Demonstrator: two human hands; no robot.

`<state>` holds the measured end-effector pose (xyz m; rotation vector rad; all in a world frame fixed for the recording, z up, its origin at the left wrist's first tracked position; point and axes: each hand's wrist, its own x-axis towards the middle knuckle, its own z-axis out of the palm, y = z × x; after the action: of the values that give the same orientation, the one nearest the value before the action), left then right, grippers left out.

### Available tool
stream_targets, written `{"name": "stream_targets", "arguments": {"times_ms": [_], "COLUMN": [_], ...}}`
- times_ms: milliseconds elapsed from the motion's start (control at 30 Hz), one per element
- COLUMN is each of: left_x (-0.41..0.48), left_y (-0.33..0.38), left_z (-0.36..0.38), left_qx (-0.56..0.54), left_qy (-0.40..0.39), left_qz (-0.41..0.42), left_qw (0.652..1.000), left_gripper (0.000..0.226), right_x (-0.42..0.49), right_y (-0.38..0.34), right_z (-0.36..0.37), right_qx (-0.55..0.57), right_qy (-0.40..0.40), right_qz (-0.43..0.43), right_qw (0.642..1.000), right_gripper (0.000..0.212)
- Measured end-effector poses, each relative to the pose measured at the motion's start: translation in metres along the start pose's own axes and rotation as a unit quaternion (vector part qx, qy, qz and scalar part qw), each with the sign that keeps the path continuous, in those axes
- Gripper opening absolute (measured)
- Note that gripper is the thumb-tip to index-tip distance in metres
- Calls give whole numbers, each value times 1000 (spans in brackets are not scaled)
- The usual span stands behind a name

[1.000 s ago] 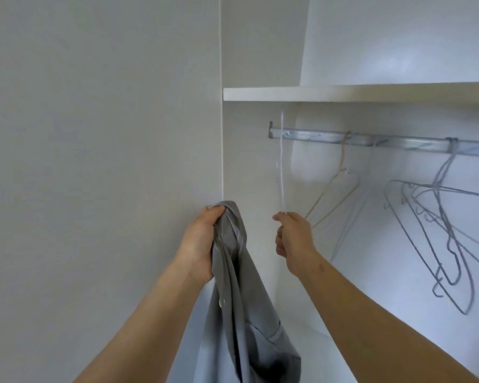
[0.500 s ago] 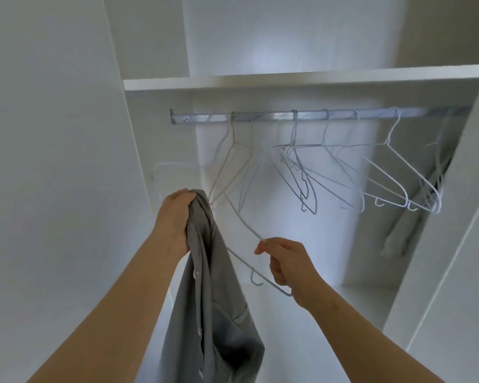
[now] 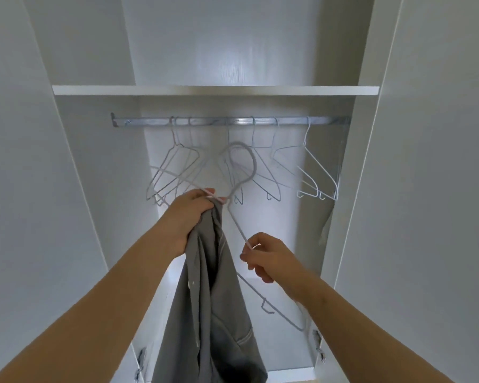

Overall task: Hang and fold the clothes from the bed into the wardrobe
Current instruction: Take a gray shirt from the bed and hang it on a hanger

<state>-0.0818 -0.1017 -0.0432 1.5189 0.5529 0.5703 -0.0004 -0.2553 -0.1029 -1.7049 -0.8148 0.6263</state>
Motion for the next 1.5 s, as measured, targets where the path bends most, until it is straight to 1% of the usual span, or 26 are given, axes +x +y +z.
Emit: {"name": "stream_targets", "arguments": {"times_ms": [100, 167, 233, 300, 367, 433, 467, 500, 567, 600, 633, 667, 700, 733, 767, 800, 900, 967, 1000, 1100, 1200, 1267, 1333, 1367, 1433, 1500], "left_x": [-12, -17, -19, -19, -17, -17, -17, -16, -13, -12, -10, -9, -9, -9, -8, -7, -4, -4, -4, -5, -5, -3, 3, 5, 6, 4], "left_y": [1, 3, 6, 8, 11, 14, 16, 18, 21, 23, 24, 26, 29, 32, 35, 38, 44, 45, 45, 47, 50, 49, 48, 48, 46, 42], "left_z": [16, 16, 12, 7, 2, -4, -7, -11, -20, -24, -28, -31, -32, -34, -35, -37, -41, -44, -46, -52, -51, -54, -56, -56, -48, -31], "left_qx": [100, 128, 186, 285, 392, 476, 503, 517, 512, 496, 464, 402, 312, 216, 140, 96, 44, 18, 9, 30, 98, 171, 266, 295, 299, 247], "left_qy": [-12, 8, 42, 76, 106, 131, 139, 147, 160, 166, 172, 179, 183, 187, 194, 205, 232, 225, 216, 180, 168, 182, 197, 200, 191, 168], "left_qz": [28, 49, 83, 124, 162, 174, 173, 168, 148, 131, 107, 80, 48, 15, -14, -34, -57, -85, -95, -94, -41, 9, 54, 68, 82, 82], "left_qw": [995, 991, 978, 947, 900, 852, 836, 827, 831, 842, 862, 895, 931, 958, 971, 974, 970, 970, 972, 979, 980, 968, 942, 932, 931, 951], "left_gripper": [13, 18, 22, 23, 23, 23, 24, 25, 24, 23, 22, 22, 22, 22, 22, 23, 22, 21, 23, 25, 18, 14, 9, 7, 8, 16], "right_x": [-7, -13, -18, -22, -23, -22, -22, -22, -22, -22, -23, -22, -22, -21, -20, -20, -17, -15, -14, -11, -5, -2, 3, 4, 7, 10], "right_y": [-9, -10, -8, -6, -6, -8, -8, -8, -6, -6, -5, -5, -5, -5, -5, -6, -4, -3, -3, -3, -5, -6, -4, -4, -2, -2], "right_z": [-4, -8, -14, -20, -26, -30, -32, -35, -41, -44, -47, -48, -49, -50, -50, -51, -56, -58, -58, -57, -57, -56, -54, -52, -46, -39], "right_qx": [40, 44, 65, 99, 135, 167, 175, 179, 186, 192, 202, 211, 215, 215, 215, 218, 250, 249, 231, 166, 154, 138, 112, 100, 86, 85], "right_qy": [40, 74, 94, 115, 133, 150, 163, 177, 196, 200, 201, 197, 191, 186, 181, 176, 154, 123, 108, 88, 83, 88, 90, 85, 72, 72], "right_qz": [-29, -48, -59, -69, -88, -102, -106, -110, -120, -122, -120, -114, -107, -101, -99, -99, -108, -109, -108, -93, -78, -73, -68, -63, -52, -47], "right_qw": [998, 995, 992, 986, 978, 969, 965, 961, 955, 953, 951, 951, 952, 954, 955, 955, 950, 954, 961, 978, 981, 984, 987, 989, 992, 993], "right_gripper": [27, 38, 42, 39, 35, 35, 36, 40, 45, 47, 50, 55, 59, 60, 61, 60, 56, 56, 57, 61, 62, 60, 56, 54, 53, 47]}}
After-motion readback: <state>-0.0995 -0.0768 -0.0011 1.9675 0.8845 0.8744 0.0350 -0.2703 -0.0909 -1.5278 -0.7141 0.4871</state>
